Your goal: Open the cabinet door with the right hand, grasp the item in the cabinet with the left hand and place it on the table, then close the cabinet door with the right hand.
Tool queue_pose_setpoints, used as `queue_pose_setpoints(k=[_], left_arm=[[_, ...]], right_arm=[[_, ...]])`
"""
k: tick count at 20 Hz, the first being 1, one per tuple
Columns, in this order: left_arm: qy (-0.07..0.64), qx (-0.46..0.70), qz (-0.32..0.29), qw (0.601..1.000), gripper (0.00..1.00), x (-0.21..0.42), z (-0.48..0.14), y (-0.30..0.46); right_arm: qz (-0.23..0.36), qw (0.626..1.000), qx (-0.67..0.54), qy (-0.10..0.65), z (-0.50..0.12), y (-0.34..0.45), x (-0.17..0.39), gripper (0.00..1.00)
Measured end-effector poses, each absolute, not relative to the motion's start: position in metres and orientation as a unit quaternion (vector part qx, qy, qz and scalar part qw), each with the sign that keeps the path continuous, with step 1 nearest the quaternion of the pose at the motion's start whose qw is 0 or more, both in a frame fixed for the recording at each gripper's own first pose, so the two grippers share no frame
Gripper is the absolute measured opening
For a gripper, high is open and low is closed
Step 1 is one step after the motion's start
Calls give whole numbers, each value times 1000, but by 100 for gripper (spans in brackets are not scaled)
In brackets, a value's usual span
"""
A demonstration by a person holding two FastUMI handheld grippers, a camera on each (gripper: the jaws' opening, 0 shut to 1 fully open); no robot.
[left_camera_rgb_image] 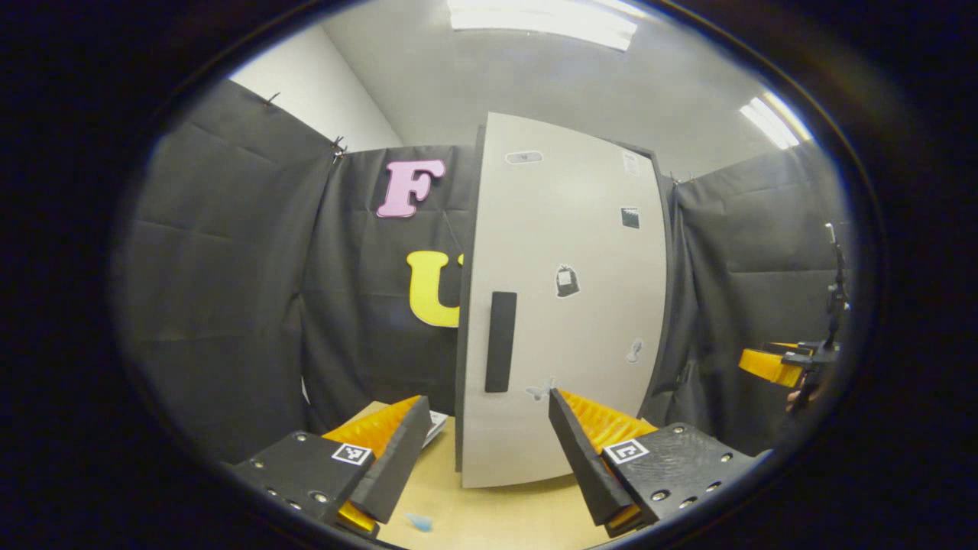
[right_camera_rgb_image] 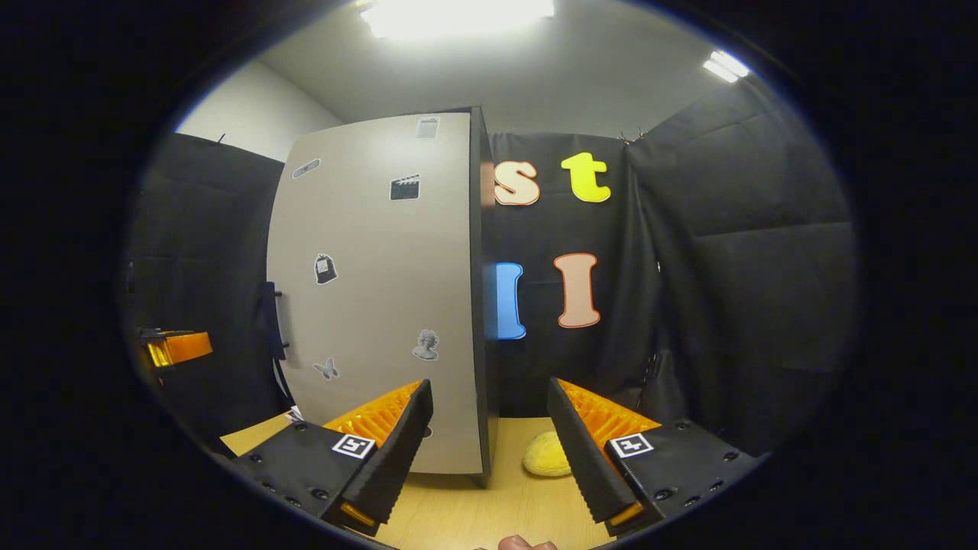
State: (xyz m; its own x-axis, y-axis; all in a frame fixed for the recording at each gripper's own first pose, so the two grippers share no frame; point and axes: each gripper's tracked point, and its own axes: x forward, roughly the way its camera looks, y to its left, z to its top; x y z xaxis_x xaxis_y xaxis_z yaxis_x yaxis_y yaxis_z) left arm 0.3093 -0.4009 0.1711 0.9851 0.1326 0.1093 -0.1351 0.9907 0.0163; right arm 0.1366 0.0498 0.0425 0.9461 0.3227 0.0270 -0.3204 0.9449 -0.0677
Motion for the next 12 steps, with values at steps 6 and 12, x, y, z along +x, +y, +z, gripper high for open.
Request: queue_pose_setpoints(k=[6, 12], left_arm=[[-41, 6, 58, 997, 93, 299, 155, -404], [-52, -4, 56, 997, 94, 288, 160, -378]], right_arm=[[167, 986, -23, 4, 26, 52, 134, 95], [125, 992, -22, 3, 19, 43, 132, 95]])
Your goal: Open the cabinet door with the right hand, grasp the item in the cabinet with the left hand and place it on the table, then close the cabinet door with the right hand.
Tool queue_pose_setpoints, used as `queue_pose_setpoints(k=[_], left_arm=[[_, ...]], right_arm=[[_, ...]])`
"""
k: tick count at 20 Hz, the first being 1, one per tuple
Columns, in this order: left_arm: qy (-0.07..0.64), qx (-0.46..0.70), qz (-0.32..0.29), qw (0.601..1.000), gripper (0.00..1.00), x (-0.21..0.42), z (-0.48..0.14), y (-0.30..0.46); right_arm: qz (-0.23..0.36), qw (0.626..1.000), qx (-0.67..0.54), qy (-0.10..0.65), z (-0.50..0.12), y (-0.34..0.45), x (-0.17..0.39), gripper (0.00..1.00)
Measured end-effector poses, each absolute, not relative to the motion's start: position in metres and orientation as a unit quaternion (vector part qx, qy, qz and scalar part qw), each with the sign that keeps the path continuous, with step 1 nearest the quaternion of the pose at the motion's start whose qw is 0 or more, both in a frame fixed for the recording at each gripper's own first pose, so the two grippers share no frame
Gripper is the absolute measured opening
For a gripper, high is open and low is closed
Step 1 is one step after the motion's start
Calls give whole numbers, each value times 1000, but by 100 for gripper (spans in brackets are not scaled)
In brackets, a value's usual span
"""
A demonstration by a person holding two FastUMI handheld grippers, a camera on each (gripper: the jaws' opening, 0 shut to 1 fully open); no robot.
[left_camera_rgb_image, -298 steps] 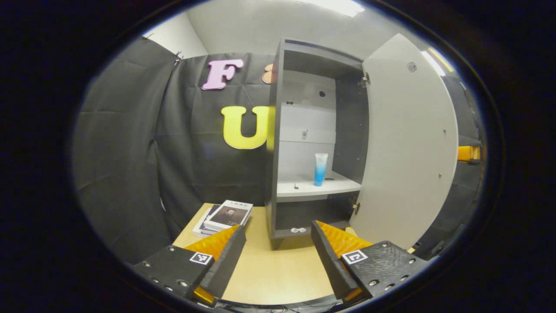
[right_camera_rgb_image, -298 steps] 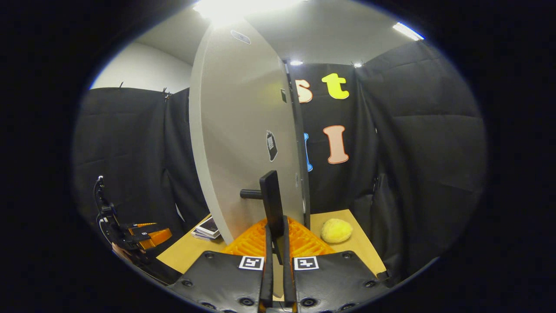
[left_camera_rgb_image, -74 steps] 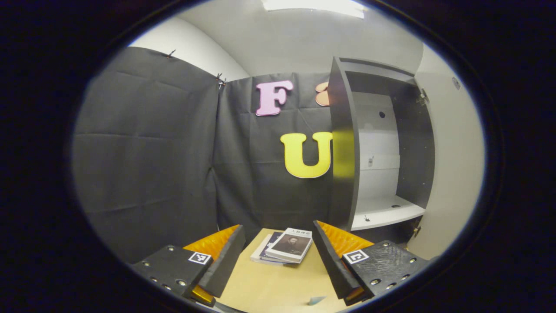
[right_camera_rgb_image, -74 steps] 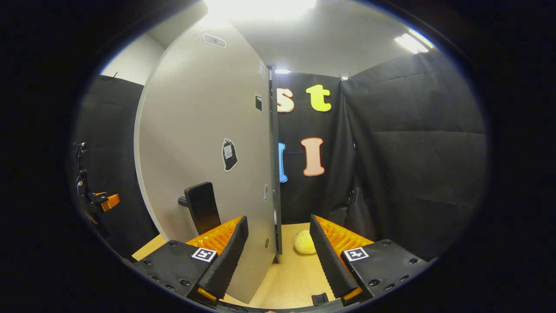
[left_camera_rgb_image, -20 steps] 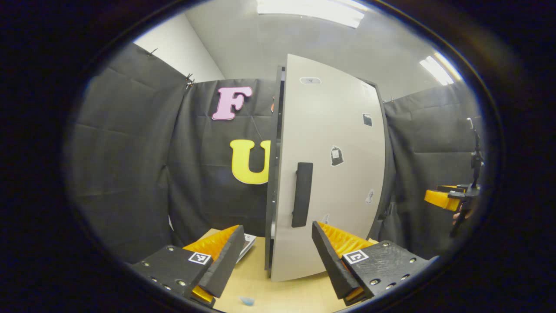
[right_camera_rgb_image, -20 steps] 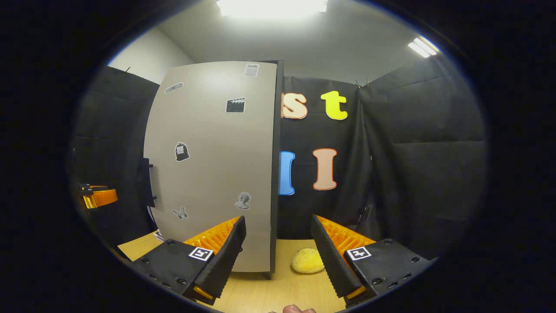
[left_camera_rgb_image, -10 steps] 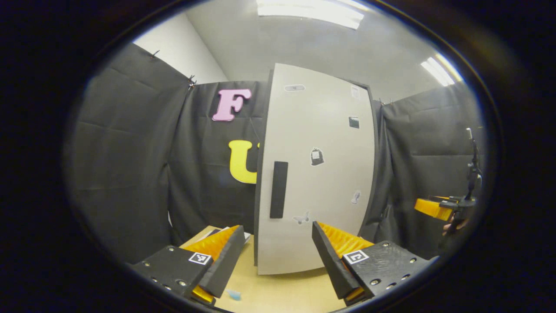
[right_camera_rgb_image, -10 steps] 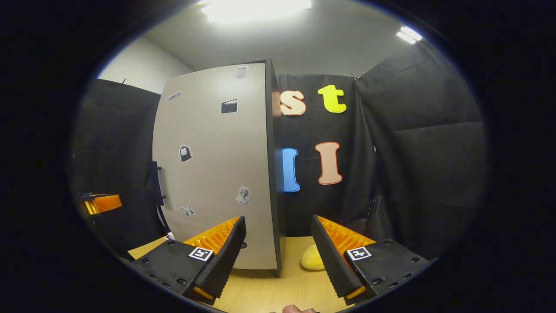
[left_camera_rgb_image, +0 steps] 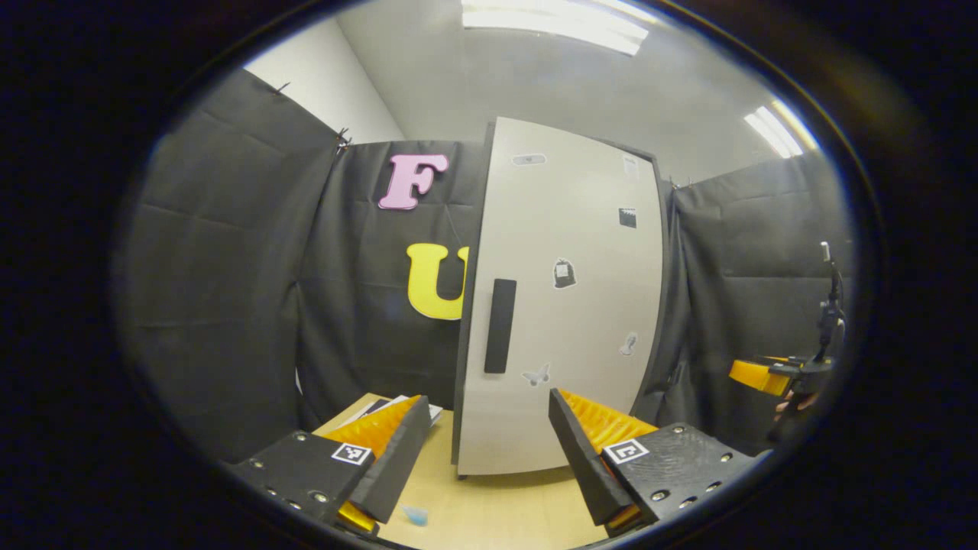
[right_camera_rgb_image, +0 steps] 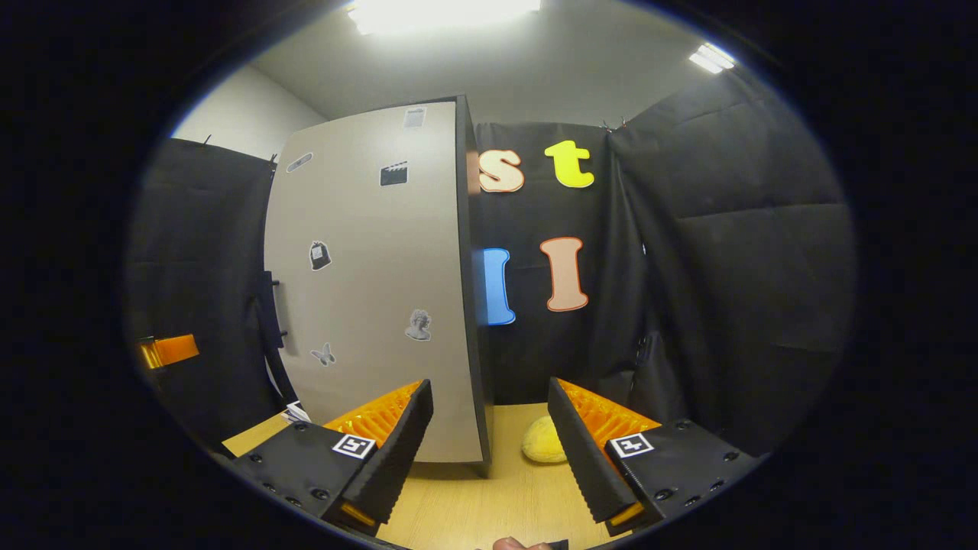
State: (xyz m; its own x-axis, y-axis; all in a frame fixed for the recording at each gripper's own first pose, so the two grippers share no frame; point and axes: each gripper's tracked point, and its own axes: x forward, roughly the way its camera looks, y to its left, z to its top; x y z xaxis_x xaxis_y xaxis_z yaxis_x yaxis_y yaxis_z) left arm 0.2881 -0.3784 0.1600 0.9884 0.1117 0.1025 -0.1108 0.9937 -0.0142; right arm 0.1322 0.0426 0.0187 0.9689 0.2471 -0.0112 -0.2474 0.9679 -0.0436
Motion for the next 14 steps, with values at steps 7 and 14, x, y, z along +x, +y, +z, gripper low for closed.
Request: queue_pose_setpoints(k=[7, 14], left_arm=[[-72, -28, 39, 996, 93, 292, 153, -353], [-78, -29, 41, 996, 93, 293, 146, -332]], right_arm=[[107, 994, -29, -2, 4, 53, 128, 95], [106, 994, -32, 21, -19, 69, 134, 92]])
